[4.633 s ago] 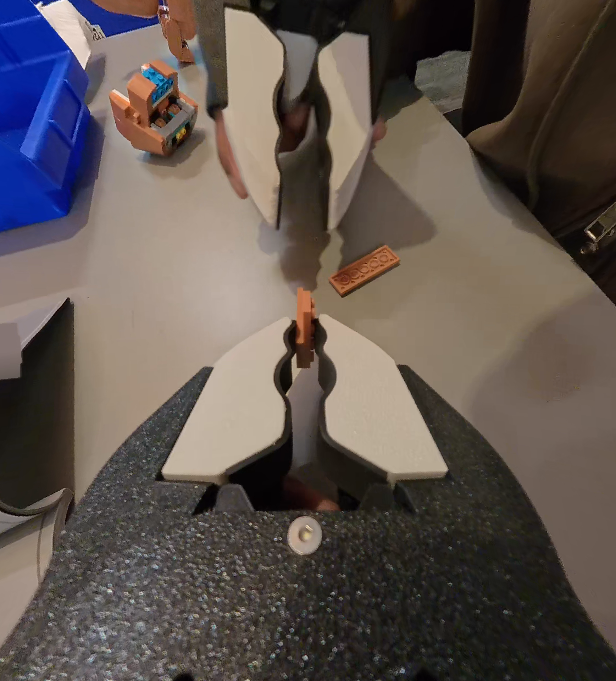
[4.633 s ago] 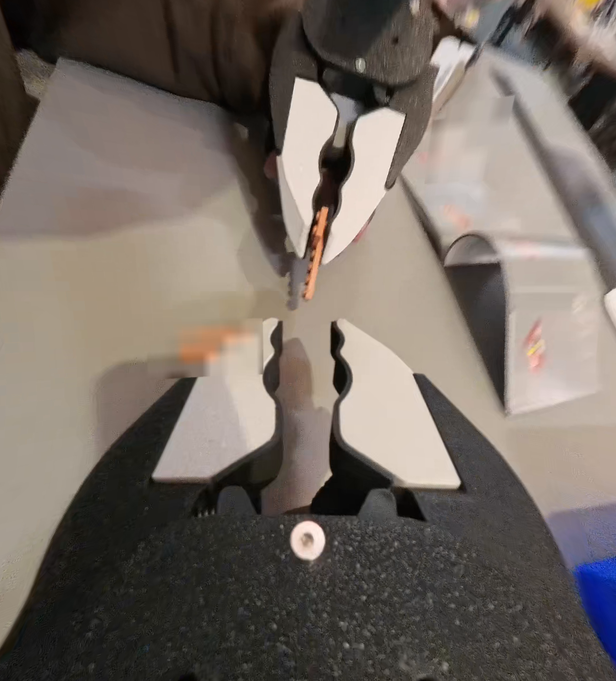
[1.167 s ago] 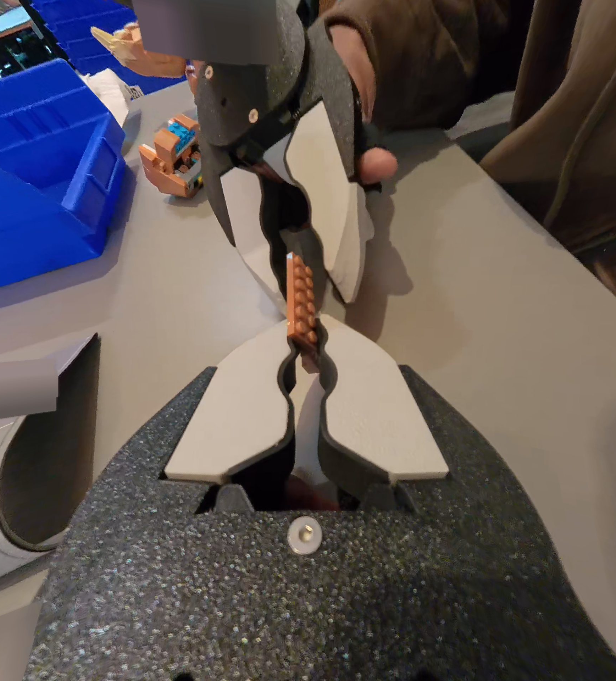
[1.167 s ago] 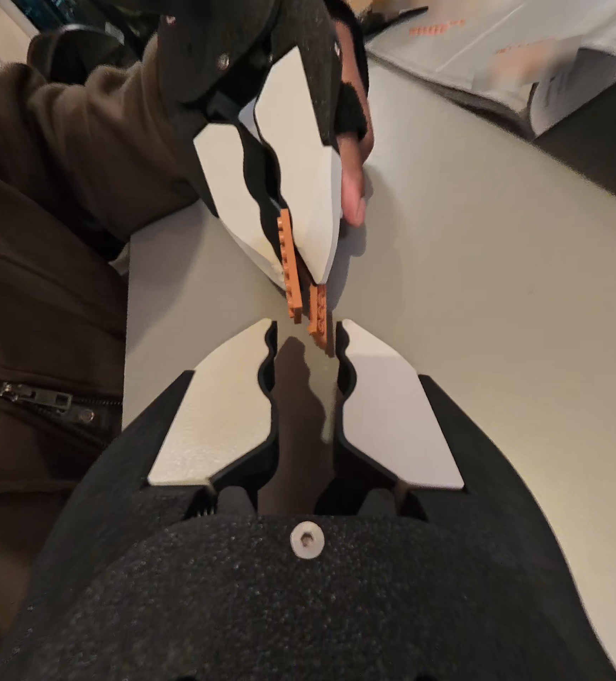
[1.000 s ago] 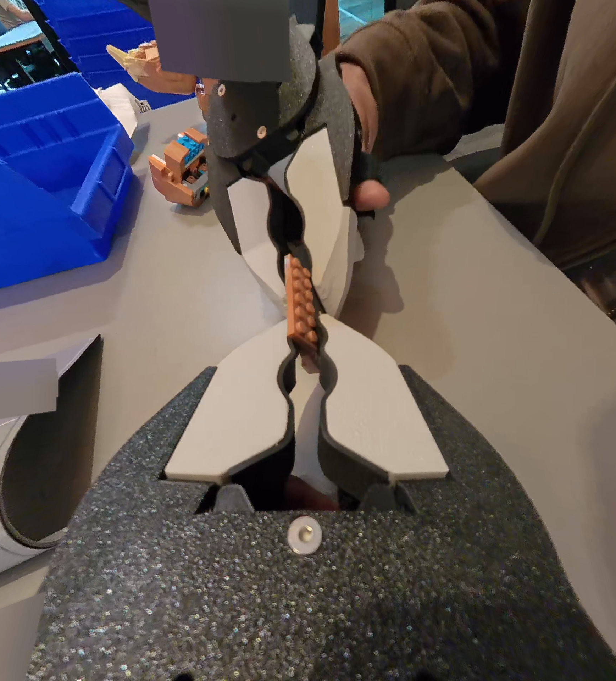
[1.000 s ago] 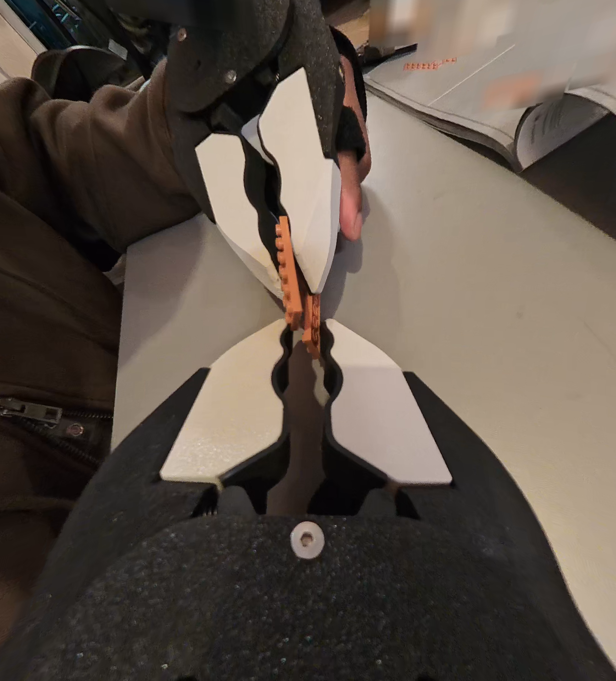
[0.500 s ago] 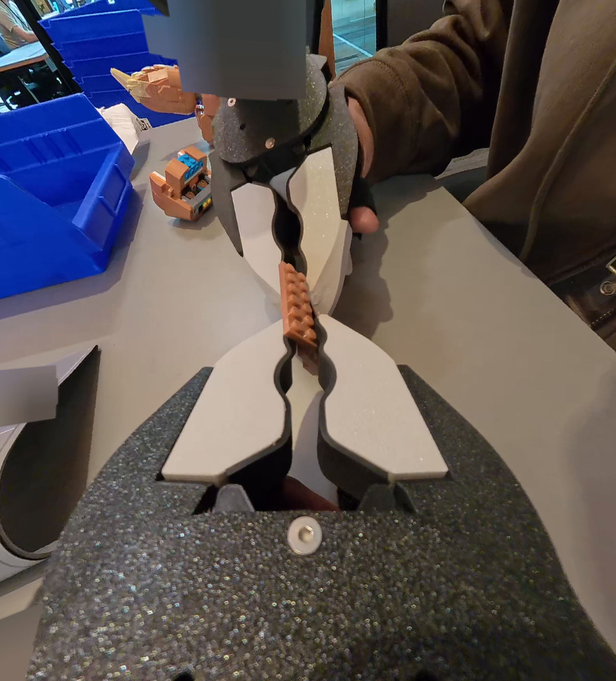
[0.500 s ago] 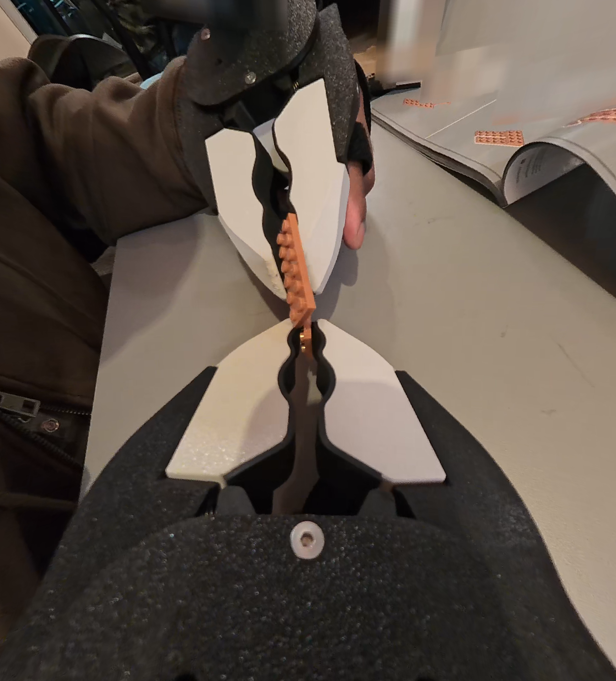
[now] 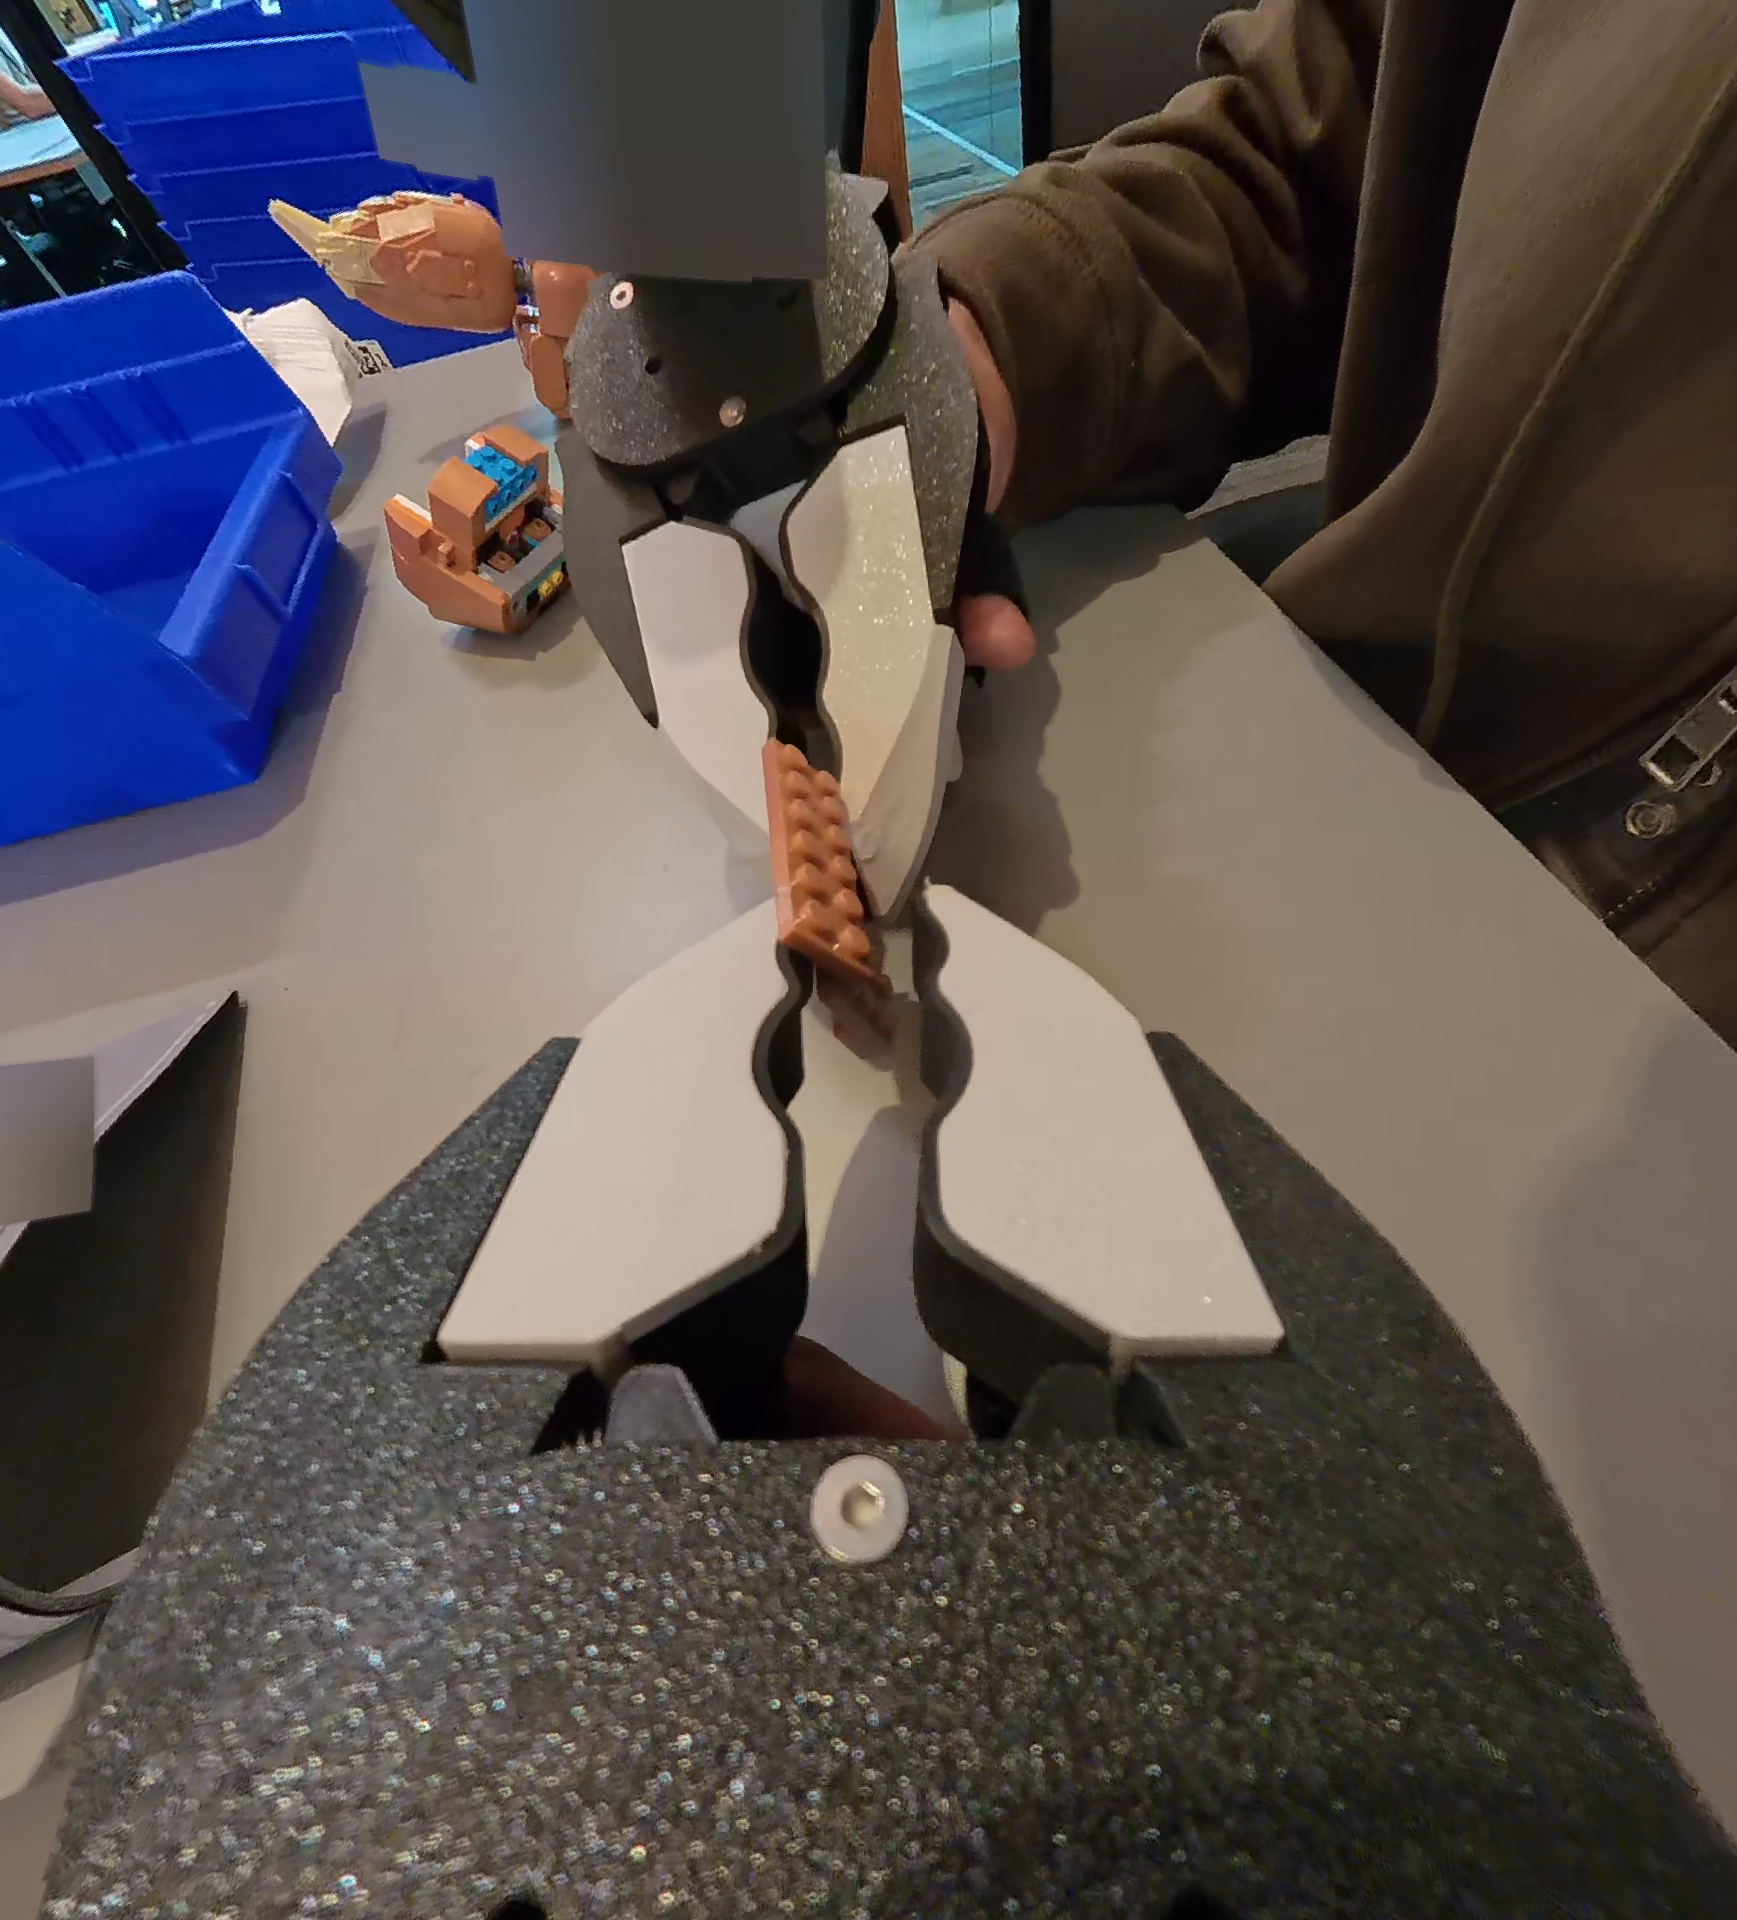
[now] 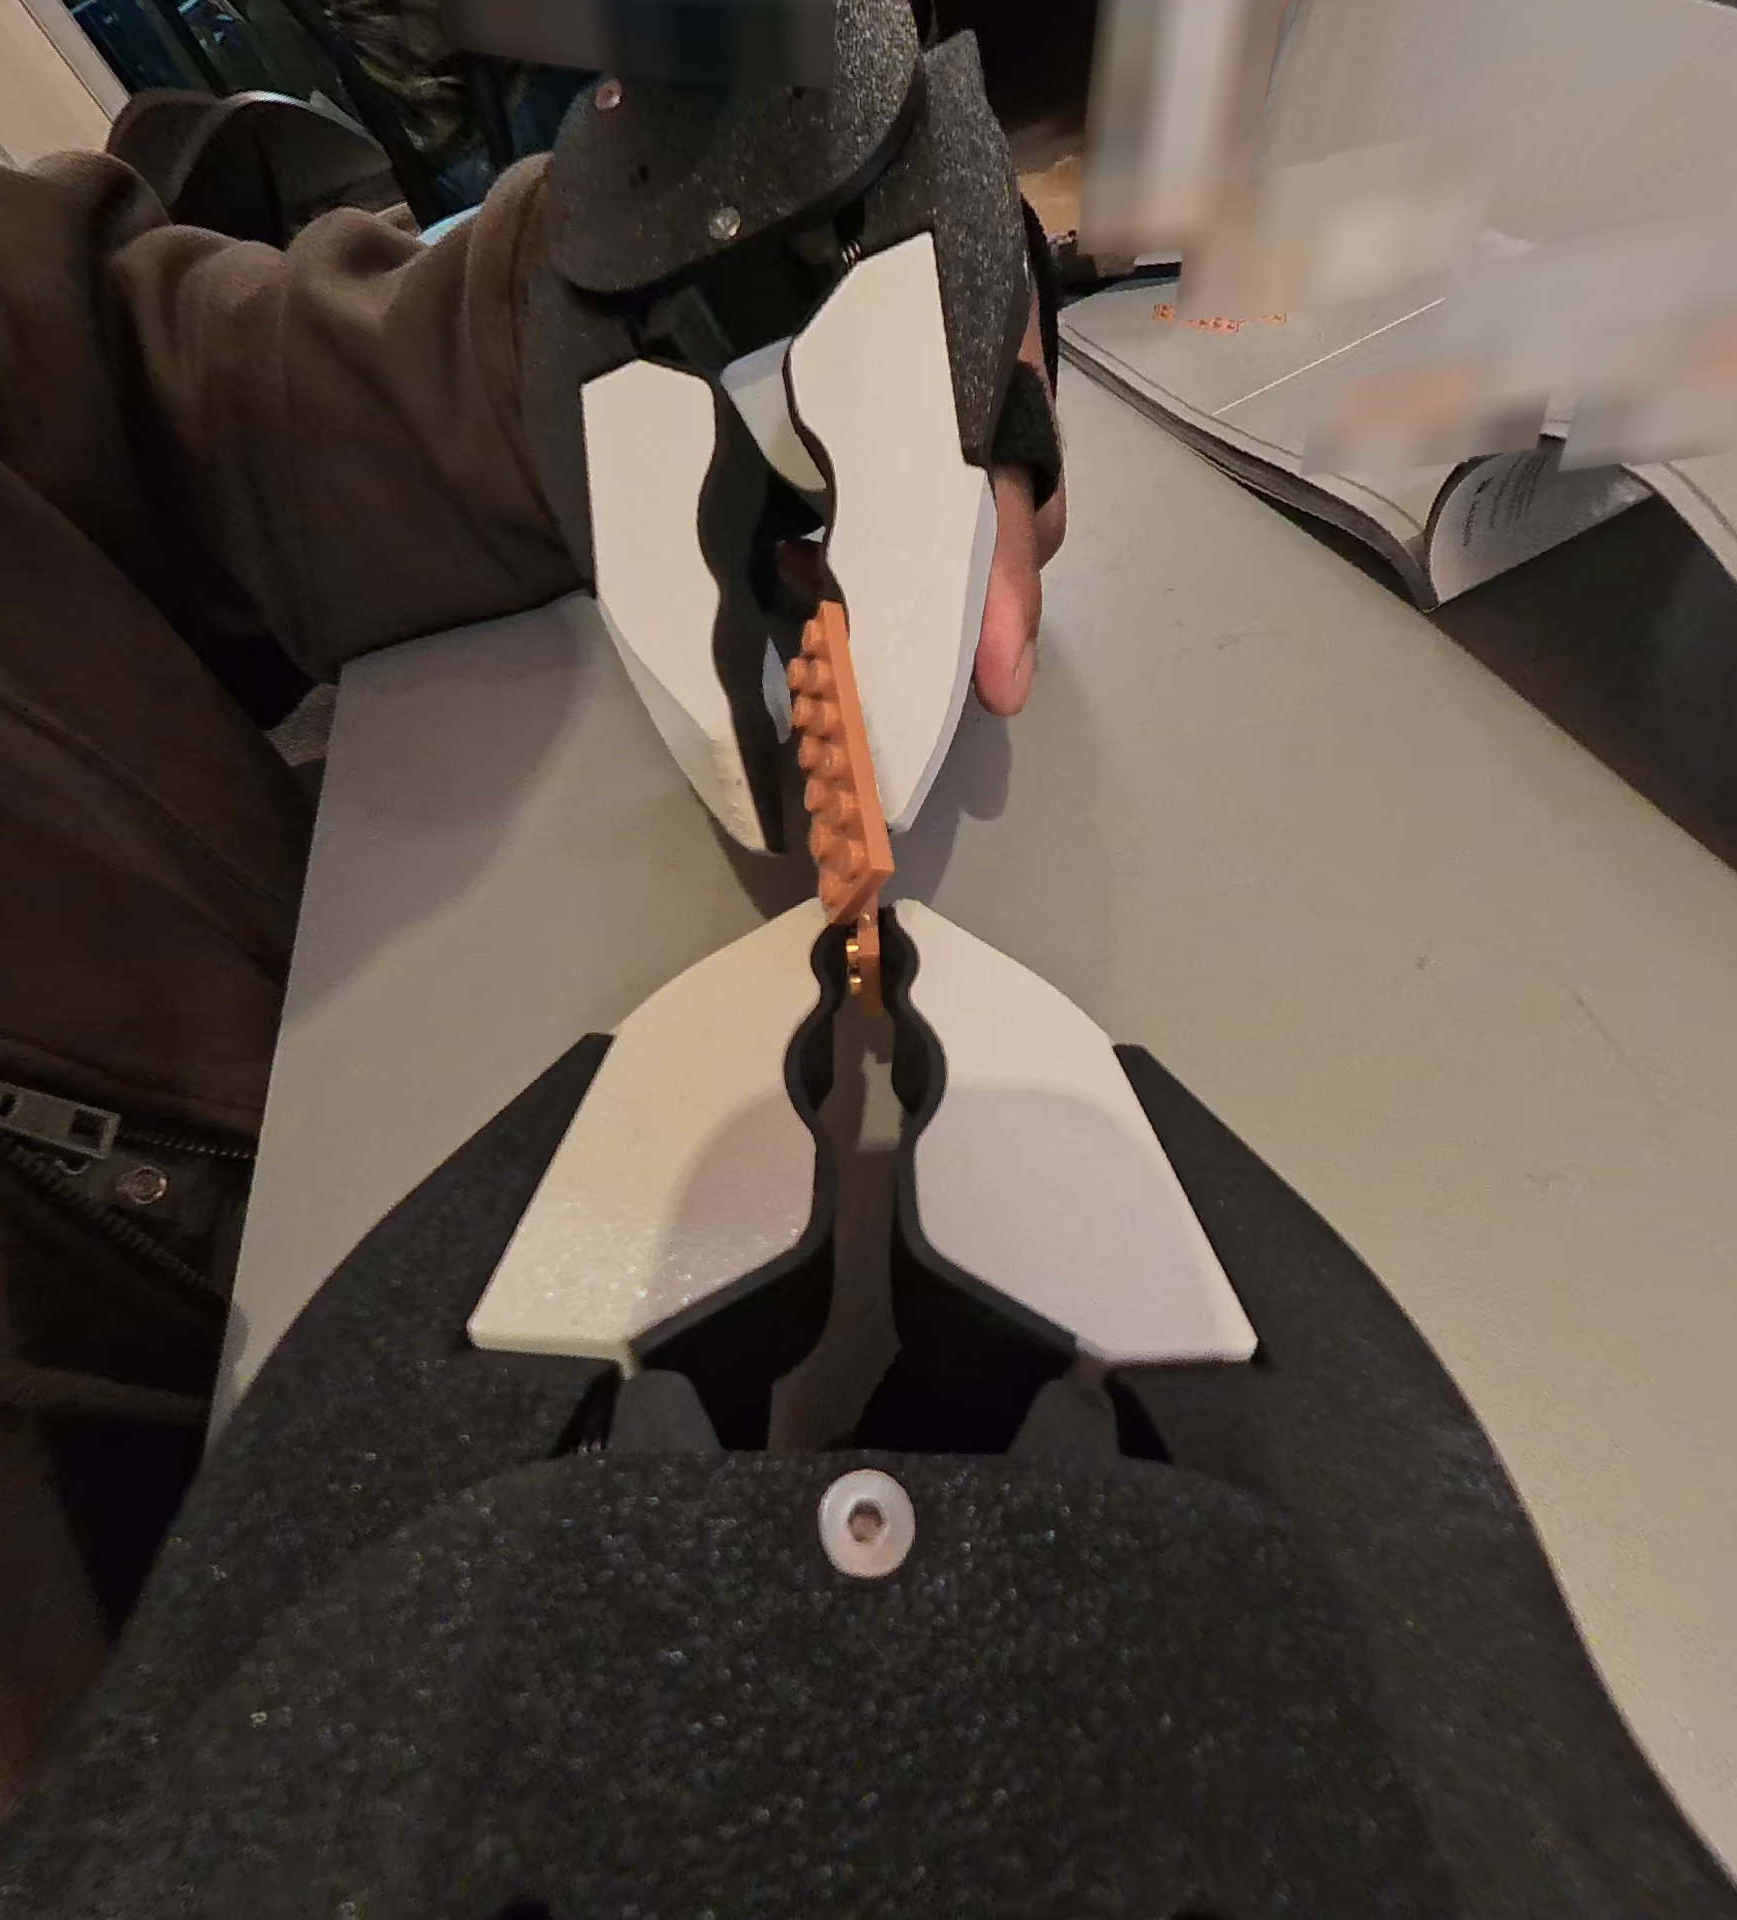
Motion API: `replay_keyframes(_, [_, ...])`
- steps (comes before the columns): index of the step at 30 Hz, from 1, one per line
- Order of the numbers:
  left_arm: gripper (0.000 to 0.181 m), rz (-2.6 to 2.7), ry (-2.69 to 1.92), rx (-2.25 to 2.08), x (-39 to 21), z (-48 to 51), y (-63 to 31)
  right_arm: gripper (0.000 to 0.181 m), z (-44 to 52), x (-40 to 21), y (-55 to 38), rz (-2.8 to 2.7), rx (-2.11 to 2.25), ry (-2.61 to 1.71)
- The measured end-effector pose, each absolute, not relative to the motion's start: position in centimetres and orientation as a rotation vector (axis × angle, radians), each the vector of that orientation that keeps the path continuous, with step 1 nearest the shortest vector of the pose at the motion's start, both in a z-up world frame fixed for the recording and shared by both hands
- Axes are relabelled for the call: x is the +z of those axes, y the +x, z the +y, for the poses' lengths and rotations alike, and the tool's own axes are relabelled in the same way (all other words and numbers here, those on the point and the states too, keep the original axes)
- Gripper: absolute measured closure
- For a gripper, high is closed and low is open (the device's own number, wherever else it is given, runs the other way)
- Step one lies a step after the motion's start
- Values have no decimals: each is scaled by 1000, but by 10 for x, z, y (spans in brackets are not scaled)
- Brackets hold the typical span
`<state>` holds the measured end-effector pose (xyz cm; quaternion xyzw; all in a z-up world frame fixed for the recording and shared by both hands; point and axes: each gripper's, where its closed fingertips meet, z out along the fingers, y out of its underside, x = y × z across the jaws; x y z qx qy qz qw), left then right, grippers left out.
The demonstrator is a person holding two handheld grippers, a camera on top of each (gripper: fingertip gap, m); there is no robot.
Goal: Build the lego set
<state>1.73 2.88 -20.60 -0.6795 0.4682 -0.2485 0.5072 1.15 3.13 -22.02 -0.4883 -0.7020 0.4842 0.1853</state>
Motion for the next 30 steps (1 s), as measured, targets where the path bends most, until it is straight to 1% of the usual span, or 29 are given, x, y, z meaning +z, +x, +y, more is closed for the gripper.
replay_keyframes(7, [162,1087,-1631,-634,-197,29,16,176,32,-221,11,-1978,1363,-1378])
replay_keyframes(10, [168,1077,-1649,-617,-200,31,14,176,31,-221,11,-1981,1361,-1379])
replay_keyframes(12, [168,1089,-1673,-601,-205,32,13,176,32,-222,11,-1983,1360,-1384])
replay_keyframes(19, [160,1039,-1711,-560,-196,35,-5,176,40,-228,14,-1996,1320,-1448])
replay_keyframes(24, [153,1106,-1815,-540,-214,28,-11,176,43,-234,18,-2030,1285,-1489])
replay_keyframes(30, [151,1167,-1835,-525,-229,28,0,176,41,-231,16,-2032,1311,-1441])
